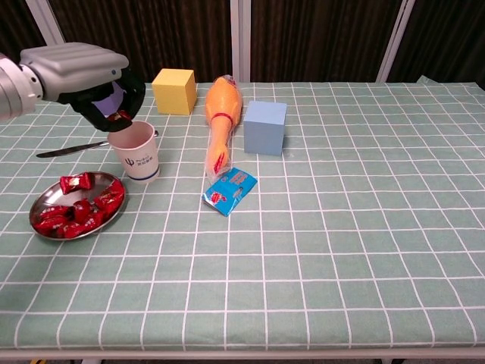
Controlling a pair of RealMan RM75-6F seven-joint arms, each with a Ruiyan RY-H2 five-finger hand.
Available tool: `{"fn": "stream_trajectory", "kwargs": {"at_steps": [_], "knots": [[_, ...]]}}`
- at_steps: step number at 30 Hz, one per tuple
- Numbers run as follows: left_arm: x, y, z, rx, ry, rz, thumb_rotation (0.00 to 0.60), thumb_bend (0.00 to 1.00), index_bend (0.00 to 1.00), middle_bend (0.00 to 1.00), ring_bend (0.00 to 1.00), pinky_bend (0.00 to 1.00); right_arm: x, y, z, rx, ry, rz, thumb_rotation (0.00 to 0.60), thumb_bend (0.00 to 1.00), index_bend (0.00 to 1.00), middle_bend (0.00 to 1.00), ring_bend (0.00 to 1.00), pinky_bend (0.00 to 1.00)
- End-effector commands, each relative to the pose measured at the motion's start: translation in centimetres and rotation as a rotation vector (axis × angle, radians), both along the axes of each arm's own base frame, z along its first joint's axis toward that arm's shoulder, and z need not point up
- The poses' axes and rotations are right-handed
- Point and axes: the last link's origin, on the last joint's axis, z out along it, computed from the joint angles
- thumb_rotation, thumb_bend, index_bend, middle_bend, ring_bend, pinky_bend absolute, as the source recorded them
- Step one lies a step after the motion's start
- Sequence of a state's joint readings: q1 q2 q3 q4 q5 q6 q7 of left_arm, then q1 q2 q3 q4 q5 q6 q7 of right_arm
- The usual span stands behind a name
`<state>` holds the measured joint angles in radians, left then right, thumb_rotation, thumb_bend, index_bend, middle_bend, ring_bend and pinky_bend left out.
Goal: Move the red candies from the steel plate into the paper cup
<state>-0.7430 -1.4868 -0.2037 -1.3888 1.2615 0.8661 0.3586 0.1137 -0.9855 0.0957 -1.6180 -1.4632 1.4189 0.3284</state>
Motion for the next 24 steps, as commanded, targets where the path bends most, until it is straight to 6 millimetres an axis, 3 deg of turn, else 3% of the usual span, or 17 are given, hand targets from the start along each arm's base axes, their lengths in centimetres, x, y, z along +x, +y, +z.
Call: {"fn": "stream_trajectory", "kwargs": {"at_steps": [1, 14, 20, 24], "knots": [[0.2, 0.2, -0.5, -0.006, 0.018, 0.001, 0.600, 0.45, 0.61, 0.64, 0.91, 1.00, -0.1, 0.1, 0.1, -0.003, 0.001, -0.004, 0.600, 0.20, 0.13, 0.24, 0.07, 0.42], [-0.3, -0.5, -0.4, 0.019, 0.056, 0.003, 0.600, 0.40, 0.43, 0.46, 0.89, 1.00, -0.1, 0.1, 0.1, -0.002, 0.001, -0.003, 0.600, 0.20, 0.13, 0.24, 0.07, 0.42], [-1.5, -2.0, 2.8, 0.115, 0.002, 0.010, 0.600, 0.38, 0.38, 0.41, 0.89, 1.00, 0.1, -0.1, 0.0, 0.002, -0.001, 0.008, 0.600, 0.20, 0.13, 0.24, 0.07, 0.42], [-3.7, -4.3, 5.5, 0.170, -0.047, 0.043, 0.600, 0.37, 0.38, 0.41, 0.89, 1.00, 0.3, -0.2, -0.1, 0.006, -0.002, 0.018, 0.600, 0.20, 0.13, 0.24, 0.07, 0.42]]}}
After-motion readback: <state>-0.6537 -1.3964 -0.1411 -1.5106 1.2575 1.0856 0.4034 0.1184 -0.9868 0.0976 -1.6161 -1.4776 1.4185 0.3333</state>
